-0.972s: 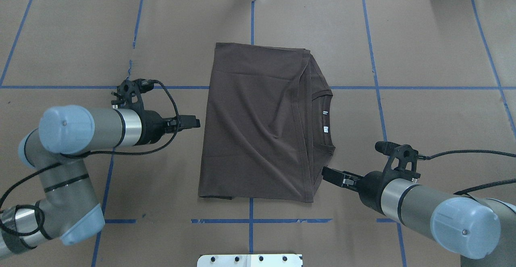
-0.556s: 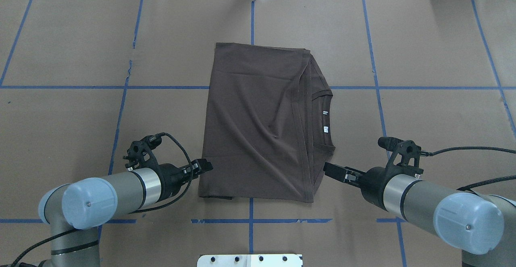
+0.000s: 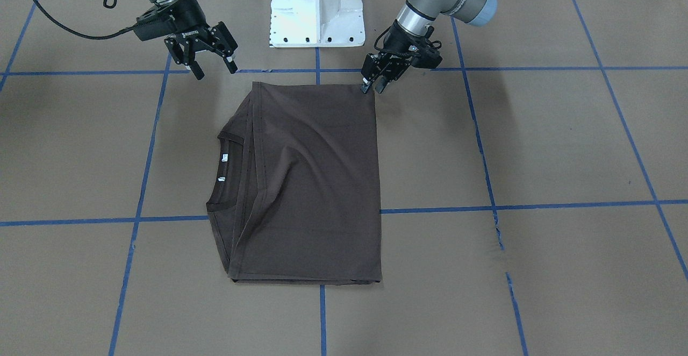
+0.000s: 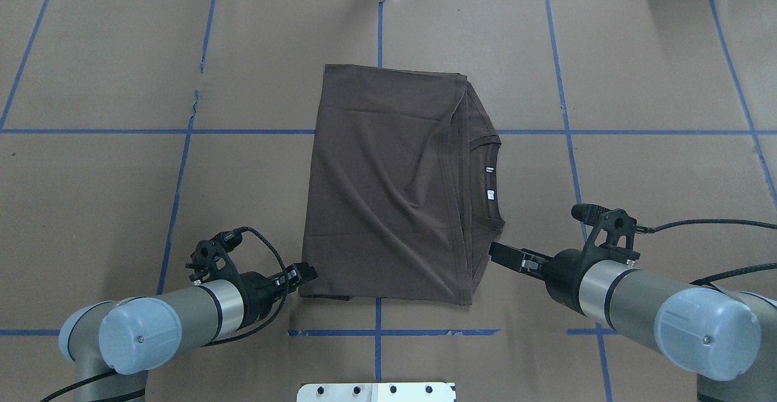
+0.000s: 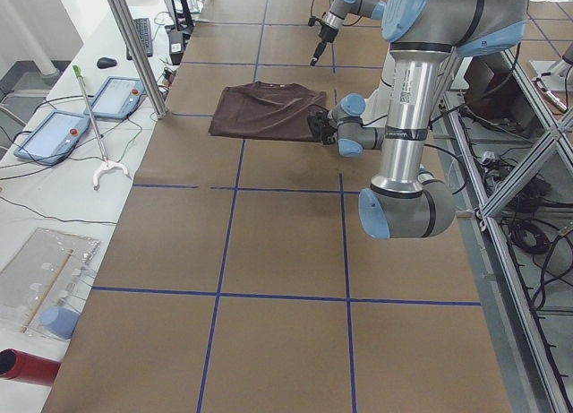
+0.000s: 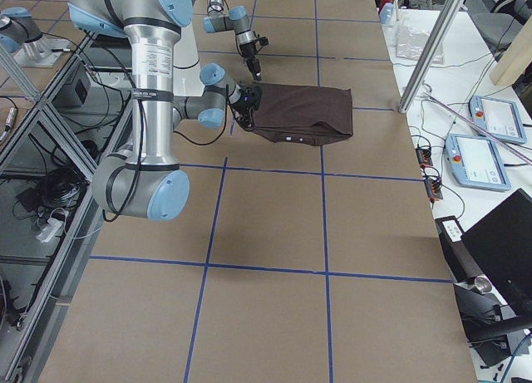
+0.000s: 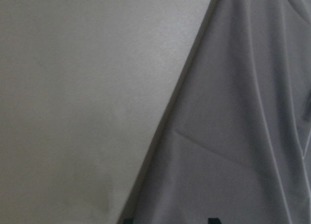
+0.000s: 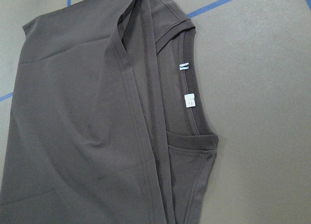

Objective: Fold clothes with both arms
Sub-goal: 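Lower both grippers to the shirt's corners nearest the robot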

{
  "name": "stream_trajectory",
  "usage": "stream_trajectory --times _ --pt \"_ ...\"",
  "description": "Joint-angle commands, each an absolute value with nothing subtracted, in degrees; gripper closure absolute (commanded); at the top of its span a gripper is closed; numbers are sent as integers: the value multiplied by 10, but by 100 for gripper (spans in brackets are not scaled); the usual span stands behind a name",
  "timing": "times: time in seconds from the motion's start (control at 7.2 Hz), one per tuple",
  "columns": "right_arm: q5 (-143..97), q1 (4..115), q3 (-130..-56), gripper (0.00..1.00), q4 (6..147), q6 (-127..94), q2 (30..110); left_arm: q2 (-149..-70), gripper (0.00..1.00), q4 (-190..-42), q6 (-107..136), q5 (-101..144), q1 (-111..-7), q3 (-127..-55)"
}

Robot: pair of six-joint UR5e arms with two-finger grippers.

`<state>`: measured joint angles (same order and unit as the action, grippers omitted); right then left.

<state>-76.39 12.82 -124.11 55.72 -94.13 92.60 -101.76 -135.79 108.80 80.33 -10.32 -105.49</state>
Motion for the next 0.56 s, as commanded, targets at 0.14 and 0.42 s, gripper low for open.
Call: stream_trajectory --times 0.14,0.42 --pt "-764 129 -1242 0 557 -941 928 -1017 41 -1357 1088 802 -90 -1054" --pt "-763 129 -1243 0 557 -941 929 -1020 43 -1357 1089 802 -82 -1052"
